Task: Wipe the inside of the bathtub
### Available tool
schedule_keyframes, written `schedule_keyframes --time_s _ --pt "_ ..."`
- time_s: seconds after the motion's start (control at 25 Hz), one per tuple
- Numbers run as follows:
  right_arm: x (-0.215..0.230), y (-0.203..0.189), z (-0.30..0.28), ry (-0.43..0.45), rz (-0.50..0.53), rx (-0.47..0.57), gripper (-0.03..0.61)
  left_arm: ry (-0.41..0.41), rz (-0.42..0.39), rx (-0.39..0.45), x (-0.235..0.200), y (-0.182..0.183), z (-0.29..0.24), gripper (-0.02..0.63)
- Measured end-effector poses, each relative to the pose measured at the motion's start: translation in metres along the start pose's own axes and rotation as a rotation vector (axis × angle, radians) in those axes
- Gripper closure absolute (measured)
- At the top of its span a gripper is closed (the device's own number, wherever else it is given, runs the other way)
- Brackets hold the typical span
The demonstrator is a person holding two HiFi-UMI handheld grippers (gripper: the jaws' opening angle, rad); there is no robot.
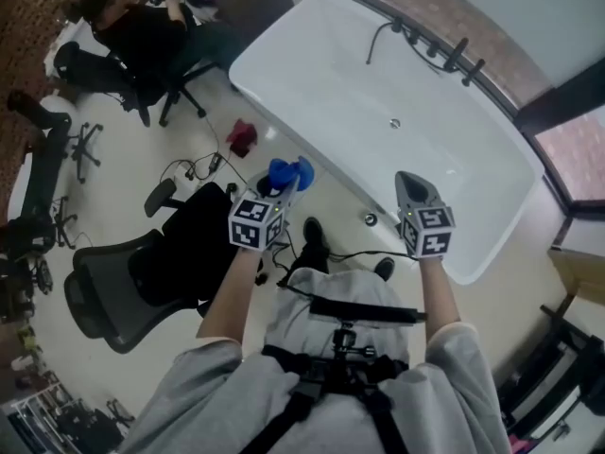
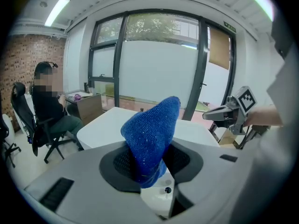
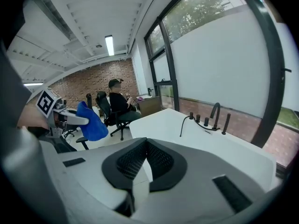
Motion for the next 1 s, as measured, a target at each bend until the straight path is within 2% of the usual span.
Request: schedule_keyframes --time_s 0.24,0.4,0.68,0.88,1.0 --pt "-0.051 0.029 -0.068 -0.035 -0.013 -0.012 0.569 -0.079 -0.037 -0.013 -0.087 0.002 -0.002 0.486" --pt "-0.071 0.035 -0.098 -0.067 -0.015 -0.035 0.569 -0.115 -0.044 -0.024 -0.128 0.006 -0.005 0.486" --pt "-0.085 0.041 -0.131 -0.077 0.001 -0.080 0.569 -0.174 -0.065 -0.029 -0.160 0.010 -0.013 0.486" --pt "-0.084 0.048 -0.147 -0.067 0.006 -0.094 0.569 -0.189 -0.071 -0.068 -0.170 0.011 -0.033 0.486" --pt "-0.075 0.044 -0.158 -0.073 -0.033 -0.097 0.569 -0.203 -0.086 -0.104 -0.170 0.012 -0.049 0.486"
Point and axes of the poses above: the fingertips, and each gripper's own axes: z backward along the fingers, x to its right, y out of its top, the point moved 4 cm from there along z, backward along the fingers, and after that the axes turned 2 degrees about -y, right-handed, at the moved point
